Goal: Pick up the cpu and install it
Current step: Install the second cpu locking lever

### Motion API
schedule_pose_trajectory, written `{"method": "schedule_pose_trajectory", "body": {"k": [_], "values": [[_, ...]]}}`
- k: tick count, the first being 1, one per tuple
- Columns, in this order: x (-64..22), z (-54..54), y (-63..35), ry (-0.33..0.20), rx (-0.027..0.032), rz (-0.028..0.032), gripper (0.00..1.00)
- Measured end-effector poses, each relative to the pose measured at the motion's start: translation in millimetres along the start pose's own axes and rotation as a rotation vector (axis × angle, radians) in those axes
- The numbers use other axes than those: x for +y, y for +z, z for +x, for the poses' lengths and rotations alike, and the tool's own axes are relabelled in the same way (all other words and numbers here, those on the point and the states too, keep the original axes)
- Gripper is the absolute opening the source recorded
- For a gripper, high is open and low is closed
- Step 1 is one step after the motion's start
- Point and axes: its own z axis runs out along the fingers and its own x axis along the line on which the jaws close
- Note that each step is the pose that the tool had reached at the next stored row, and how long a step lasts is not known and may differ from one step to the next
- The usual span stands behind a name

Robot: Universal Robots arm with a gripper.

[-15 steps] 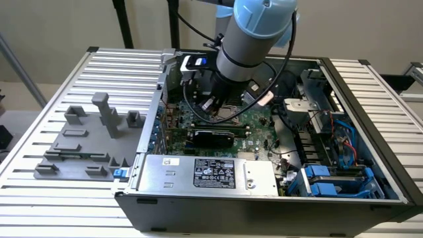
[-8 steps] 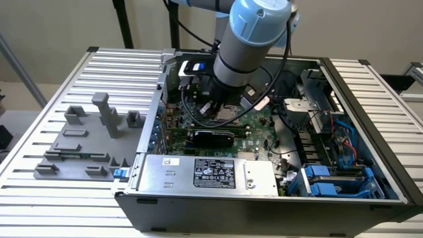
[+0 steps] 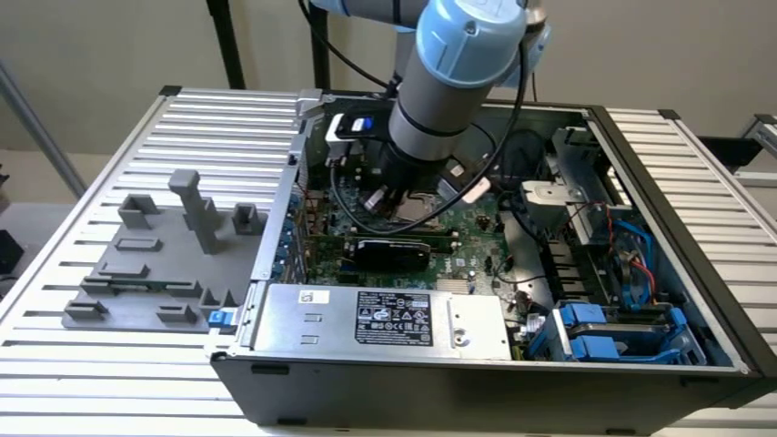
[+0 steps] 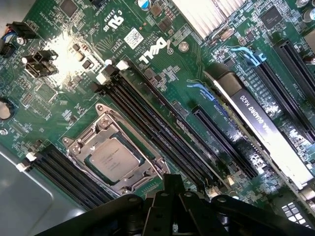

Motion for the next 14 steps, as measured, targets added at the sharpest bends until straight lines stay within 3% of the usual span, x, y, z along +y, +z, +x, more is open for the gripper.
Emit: {"method": "schedule_pose_trajectory", "body": {"k": [14], "values": [[-4.1, 1.8, 5.4, 0.002, -0.0083, -0.0084, 0.11]]}}
